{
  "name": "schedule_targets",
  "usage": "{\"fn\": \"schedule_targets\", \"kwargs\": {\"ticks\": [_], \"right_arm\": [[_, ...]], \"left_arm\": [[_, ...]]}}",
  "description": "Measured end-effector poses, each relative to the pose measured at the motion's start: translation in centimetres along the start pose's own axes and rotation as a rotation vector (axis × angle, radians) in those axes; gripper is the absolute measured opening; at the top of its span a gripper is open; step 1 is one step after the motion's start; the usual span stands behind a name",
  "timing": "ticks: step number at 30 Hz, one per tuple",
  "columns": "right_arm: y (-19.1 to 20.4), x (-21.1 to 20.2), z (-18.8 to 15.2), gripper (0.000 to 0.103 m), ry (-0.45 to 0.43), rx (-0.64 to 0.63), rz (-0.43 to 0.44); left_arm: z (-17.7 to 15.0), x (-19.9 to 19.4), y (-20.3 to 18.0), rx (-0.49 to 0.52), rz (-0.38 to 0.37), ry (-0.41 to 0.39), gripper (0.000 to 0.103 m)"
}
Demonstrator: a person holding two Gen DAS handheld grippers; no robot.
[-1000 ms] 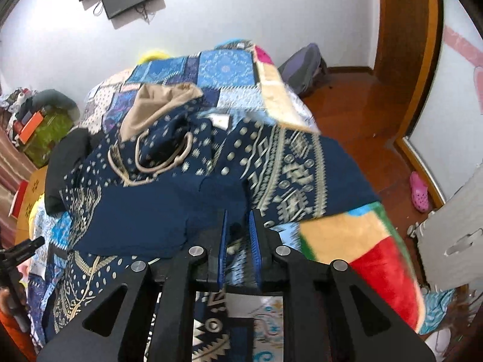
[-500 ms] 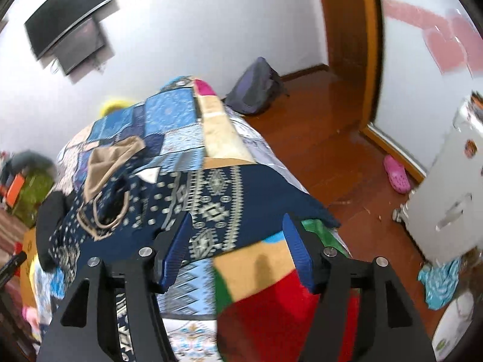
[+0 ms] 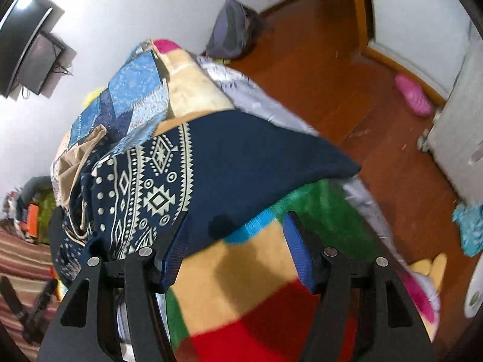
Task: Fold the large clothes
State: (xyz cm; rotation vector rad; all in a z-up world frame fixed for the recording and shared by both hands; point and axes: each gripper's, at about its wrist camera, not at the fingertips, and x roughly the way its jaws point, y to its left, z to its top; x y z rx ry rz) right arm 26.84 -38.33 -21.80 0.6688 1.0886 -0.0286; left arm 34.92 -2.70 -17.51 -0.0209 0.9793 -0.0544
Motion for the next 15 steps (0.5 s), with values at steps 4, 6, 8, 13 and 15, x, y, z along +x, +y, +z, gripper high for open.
{"fn": "schedule_targets", "kwargs": {"ticks": [4,6,8,13,15], "right_arm": [[-0.8,2.3,1.1,0.059,0.042,0.062,0.029],[-0.8,3.1,1.7,0.059,0.049,0.066,0.020],[-0.8,3.8,2.3,0.059,0.050,0.060,-0.003],[-0.2,4.6,3.7,0.052,0.023,0.053,-0.080],[0.3,4.2,4.1,0.032,-0.011,0.028,-0.124]], "left_arm": [[-0.3,1.4,-0.1,-0.006,-0.003,0.032,0.086],[-0.3,1.9,0.0,-0.014,-0.008,0.044,0.086],[-0.3,2.3,0.2,-0.024,-0.009,0.053,0.086],[-0.5,2.9,0.7,-0.049,-0.009,0.064,0.086],[-0.8,2.7,0.9,-0.052,-0.007,0.064,0.086]]}}
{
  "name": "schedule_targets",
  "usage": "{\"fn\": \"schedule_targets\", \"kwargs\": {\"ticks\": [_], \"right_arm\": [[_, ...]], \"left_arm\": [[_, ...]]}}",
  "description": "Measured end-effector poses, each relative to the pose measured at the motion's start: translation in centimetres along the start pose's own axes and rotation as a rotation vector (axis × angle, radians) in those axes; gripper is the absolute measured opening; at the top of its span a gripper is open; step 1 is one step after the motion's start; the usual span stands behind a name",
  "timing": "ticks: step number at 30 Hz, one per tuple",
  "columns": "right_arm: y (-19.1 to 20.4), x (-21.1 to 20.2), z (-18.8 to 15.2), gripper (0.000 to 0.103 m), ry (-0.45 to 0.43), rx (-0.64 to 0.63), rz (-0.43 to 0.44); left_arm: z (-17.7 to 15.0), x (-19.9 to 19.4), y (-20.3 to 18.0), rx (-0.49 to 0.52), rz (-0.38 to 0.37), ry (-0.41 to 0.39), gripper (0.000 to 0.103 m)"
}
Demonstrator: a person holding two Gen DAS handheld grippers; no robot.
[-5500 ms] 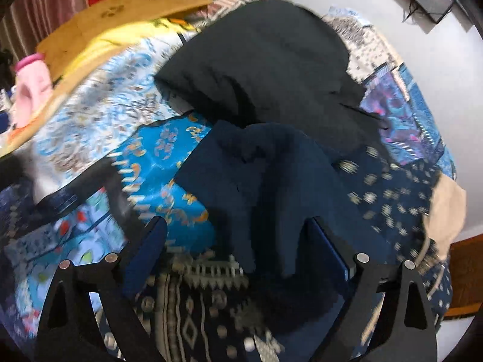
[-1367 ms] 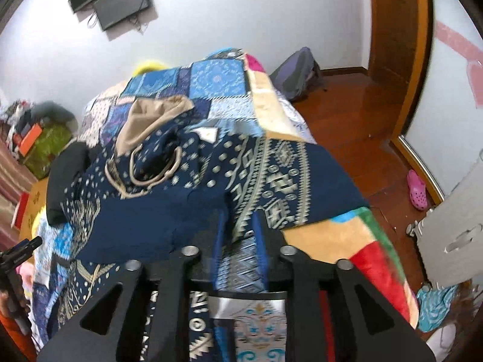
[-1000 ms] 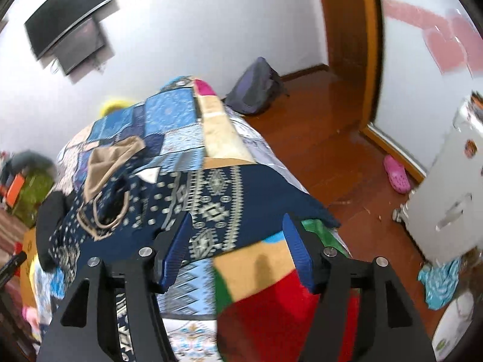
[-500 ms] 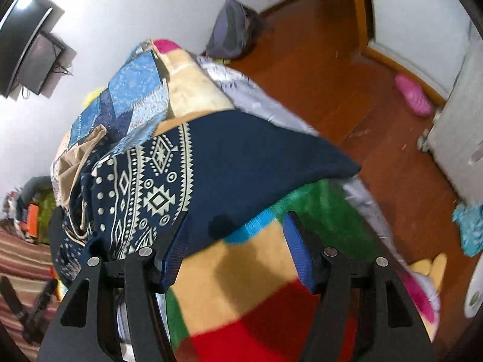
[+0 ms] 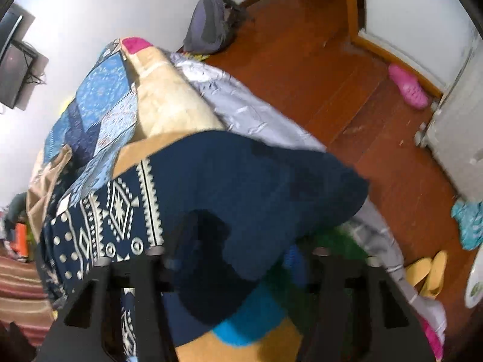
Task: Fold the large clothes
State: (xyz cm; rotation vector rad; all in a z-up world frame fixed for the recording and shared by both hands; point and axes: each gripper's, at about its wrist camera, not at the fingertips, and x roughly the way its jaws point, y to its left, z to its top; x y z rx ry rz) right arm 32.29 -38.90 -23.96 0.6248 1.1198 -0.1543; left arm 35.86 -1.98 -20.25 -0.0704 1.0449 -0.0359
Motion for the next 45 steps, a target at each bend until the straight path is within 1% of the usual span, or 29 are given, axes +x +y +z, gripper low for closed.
{"fn": "schedule_targets", "kwargs": {"ticks": [1,2,3,5,7,8,10,11,13,16,18,21,23,25,29,31,33,34,36,38,40,42,45], "right_arm": [[0.3,-0.3,0.1,0.019,-0.019,-0.017,-0.021],[0.6,-0.9,0.1,0.013,-0.041,-0.036,-0.036],[1.0,-1.6,0.1,0.011,-0.064,-0.051,-0.033],[2.1,-3.4,-0.1,0.010,-0.112,-0.091,-0.019],[3.9,-5.9,-0.5,0.010,-0.171,-0.166,-0.005],[5.4,-7.8,-1.0,0.010,-0.215,-0.220,-0.001],[7.5,-10.3,-1.7,0.010,-0.264,-0.289,0.032],[8.6,-11.7,-2.2,0.010,-0.278,-0.320,0.062],[10.8,-14.3,-3.5,0.010,-0.288,-0.374,0.154],[13.6,-16.2,-5.6,0.010,-0.295,-0.446,0.246],[15.7,-16.7,-7.8,0.010,-0.279,-0.507,0.293],[18.0,-15.4,-10.9,0.010,-0.205,-0.587,0.328],[19.0,-13.7,-12.9,0.010,-0.140,-0.632,0.319],[19.5,-11.8,-14.4,0.010,-0.083,-0.664,0.290],[19.3,-9.3,-15.9,0.010,0.028,-0.690,0.254],[19.2,-9.4,-16.5,0.010,0.049,-0.697,0.247],[18.9,-10.3,-16.8,0.011,0.035,-0.709,0.235],[18.6,-11.0,-16.8,0.013,0.017,-0.710,0.224],[18.5,-11.9,-16.3,0.023,-0.023,-0.703,0.208],[18.3,-13.1,-16.1,0.047,-0.079,-0.686,0.202],[17.6,-14.3,-15.7,0.058,-0.153,-0.649,0.190],[16.8,-15.2,-14.9,0.060,-0.204,-0.607,0.176],[15.3,-15.6,-13.3,0.060,-0.230,-0.538,0.167]], "left_arm": [[-0.1,-0.1,0.1,0.002,0.002,-0.001,0.086],[-0.2,-0.3,0.1,0.005,0.005,-0.005,0.086],[-0.3,-0.6,0.1,0.010,0.009,-0.011,0.086],[-0.4,-1.3,0.2,0.022,0.020,-0.027,0.086],[-0.5,-2.1,0.3,0.035,0.029,-0.044,0.086],[-0.6,-2.6,0.3,0.039,0.031,-0.054,0.086],[-0.6,-3.5,0.4,0.040,0.026,-0.072,0.086],[-0.6,-3.7,0.5,0.039,0.023,-0.078,0.086],[-0.7,-4.4,0.5,0.035,0.013,-0.092,0.086],[-0.9,-5.4,0.5,0.032,-0.003,-0.110,0.086],[-1.1,-5.8,0.4,0.034,-0.007,-0.116,0.086],[-1.4,-6.4,0.6,0.038,-0.007,-0.123,0.086],[-1.6,-6.8,0.8,0.036,-0.007,-0.128,0.086],[-1.9,-7.1,1.1,0.030,-0.015,-0.127,0.086],[-2.5,-7.4,1.6,0.023,-0.021,-0.120,0.086],[-2.8,-7.5,1.6,0.024,-0.017,-0.120,0.086],[-3.0,-7.6,1.5,0.030,-0.010,-0.123,0.086],[-3.1,-7.7,1.3,0.036,-0.007,-0.125,0.086],[-3.1,-7.8,1.1,0.042,-0.012,-0.130,0.086],[-3.1,-8.1,0.9,0.045,-0.018,-0.137,0.086],[-3.0,-8.4,0.5,0.051,-0.020,-0.149,0.086],[-2.8,-8.6,0.2,0.056,-0.022,-0.158,0.086],[-2.6,-8.8,-0.3,0.066,-0.027,-0.166,0.086]]}}
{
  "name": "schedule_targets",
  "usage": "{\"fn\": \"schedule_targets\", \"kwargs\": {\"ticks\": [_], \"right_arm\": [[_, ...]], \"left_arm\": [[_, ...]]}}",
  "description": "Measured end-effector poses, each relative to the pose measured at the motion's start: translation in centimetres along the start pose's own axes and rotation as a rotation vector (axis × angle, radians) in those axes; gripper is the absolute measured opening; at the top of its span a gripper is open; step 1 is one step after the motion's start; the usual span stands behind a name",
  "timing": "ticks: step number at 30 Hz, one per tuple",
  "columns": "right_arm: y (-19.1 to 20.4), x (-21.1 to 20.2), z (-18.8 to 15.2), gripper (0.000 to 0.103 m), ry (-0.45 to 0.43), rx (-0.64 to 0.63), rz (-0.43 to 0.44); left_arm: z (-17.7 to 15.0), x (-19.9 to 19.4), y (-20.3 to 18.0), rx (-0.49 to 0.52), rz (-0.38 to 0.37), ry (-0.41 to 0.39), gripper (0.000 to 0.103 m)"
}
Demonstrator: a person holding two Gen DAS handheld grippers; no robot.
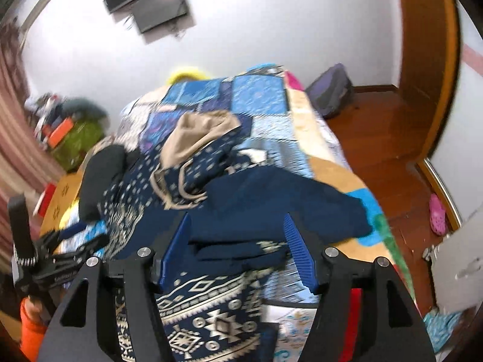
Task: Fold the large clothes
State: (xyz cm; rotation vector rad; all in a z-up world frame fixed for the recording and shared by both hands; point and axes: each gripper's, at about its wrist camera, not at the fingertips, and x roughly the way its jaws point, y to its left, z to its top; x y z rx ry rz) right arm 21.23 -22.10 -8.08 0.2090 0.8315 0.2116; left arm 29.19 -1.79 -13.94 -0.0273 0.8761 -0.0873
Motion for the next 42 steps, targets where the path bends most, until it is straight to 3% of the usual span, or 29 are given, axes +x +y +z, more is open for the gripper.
{"fn": "schedule_targets", "kwargs": {"ticks": [8,17,22,24,25,26,28,32,38,42], "right_arm": [[-6.7,3.0,-0.1,0.060,0.064,0.266,-0.052],[-12.7,9.4,-2.8,0.060,0.231,0.577,0.033],[-13.7,11.1,-3.3,0.058,0.217,0.688,0.030],[-13.5,11.1,-2.8,0.040,0.199,0.684,-0.008],[-13.2,11.1,-2.5,0.020,0.204,0.665,-0.024],[-12.8,11.1,-2.3,0.011,0.217,0.648,-0.012],[-11.8,10.5,-1.8,0.010,0.213,0.625,0.033],[-6.3,6.8,0.6,0.009,0.085,0.437,0.018],[2.8,2.5,3.7,0.009,-0.022,0.216,0.122],[8.4,1.9,4.0,0.009,-0.011,0.107,0.212]], "left_arm": [[0.3,0.5,-0.6,0.005,-0.012,-0.004,0.086],[0.1,2.1,-0.2,-0.016,-0.026,0.035,0.086],[-0.4,2.3,0.1,-0.036,-0.036,0.035,0.086],[-0.6,2.4,0.2,-0.040,-0.033,0.037,0.086],[-0.7,2.4,0.2,-0.041,-0.032,0.039,0.086],[-0.7,2.5,0.3,-0.042,-0.031,0.041,0.086],[-0.8,2.4,0.5,-0.040,-0.034,0.043,0.086],[-0.9,2.1,1.0,-0.038,-0.031,0.035,0.086],[-1.3,0.5,3.2,-0.073,-0.028,0.001,0.086],[-1.6,-0.9,5.5,-0.105,-0.020,-0.025,0.086]]}}
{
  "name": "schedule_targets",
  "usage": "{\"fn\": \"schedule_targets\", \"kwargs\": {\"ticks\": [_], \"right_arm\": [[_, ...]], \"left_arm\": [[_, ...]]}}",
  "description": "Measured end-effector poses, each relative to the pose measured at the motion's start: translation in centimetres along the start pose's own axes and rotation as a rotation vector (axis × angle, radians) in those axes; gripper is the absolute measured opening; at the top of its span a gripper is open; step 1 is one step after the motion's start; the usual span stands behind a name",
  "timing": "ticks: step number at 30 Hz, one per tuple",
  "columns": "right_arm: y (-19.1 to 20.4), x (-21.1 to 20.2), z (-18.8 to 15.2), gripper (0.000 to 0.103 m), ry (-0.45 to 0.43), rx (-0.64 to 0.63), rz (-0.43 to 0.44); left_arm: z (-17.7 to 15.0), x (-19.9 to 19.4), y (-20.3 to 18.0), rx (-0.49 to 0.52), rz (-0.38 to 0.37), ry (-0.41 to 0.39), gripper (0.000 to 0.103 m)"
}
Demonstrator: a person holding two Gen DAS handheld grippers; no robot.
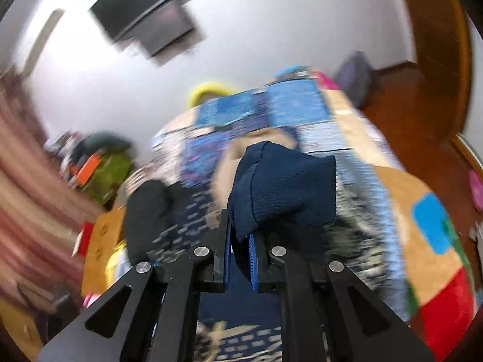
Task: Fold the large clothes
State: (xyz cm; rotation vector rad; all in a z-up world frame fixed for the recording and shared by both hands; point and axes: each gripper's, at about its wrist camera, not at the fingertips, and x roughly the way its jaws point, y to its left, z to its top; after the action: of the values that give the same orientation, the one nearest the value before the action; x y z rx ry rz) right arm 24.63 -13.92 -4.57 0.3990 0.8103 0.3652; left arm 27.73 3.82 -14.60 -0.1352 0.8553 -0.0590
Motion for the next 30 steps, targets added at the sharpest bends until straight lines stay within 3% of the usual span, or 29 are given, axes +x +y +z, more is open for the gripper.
{"fn": "schedule_targets", "kwargs": {"ticks": [4,9,12,13,17,24,30], "right_arm": [[4.6,2.8,-2.3,0.009,0.078,-0.077,0.047],[8.2,7.8,-6.2,0.015,0.263,-0.171,0.041],[9.1,9.2,-8.0,0.041,0.362,-0.228,0.032],[9.1,8.9,-8.3,0.048,0.360,-0.245,0.029],[8.9,7.4,-8.0,0.059,0.316,-0.307,0.012],[5.9,4.5,-6.0,0.061,0.170,-0.360,-0.163],[0.3,1.9,-4.8,0.061,0.115,-0.339,-0.327]], "left_arm": [[-0.5,-1.7,2.8,-0.042,0.028,-0.042,0.086],[-1.6,-2.8,6.0,-0.102,0.059,-0.037,0.086],[-2.5,-2.8,7.7,-0.138,0.074,-0.018,0.086],[-2.7,-2.8,8.1,-0.147,0.078,-0.010,0.086],[-3.4,-2.2,9.1,-0.190,0.054,0.025,0.086],[-3.2,0.4,8.1,-0.230,-0.047,0.107,0.086],[-1.9,3.1,4.0,-0.102,-0.040,0.149,0.086]]}}
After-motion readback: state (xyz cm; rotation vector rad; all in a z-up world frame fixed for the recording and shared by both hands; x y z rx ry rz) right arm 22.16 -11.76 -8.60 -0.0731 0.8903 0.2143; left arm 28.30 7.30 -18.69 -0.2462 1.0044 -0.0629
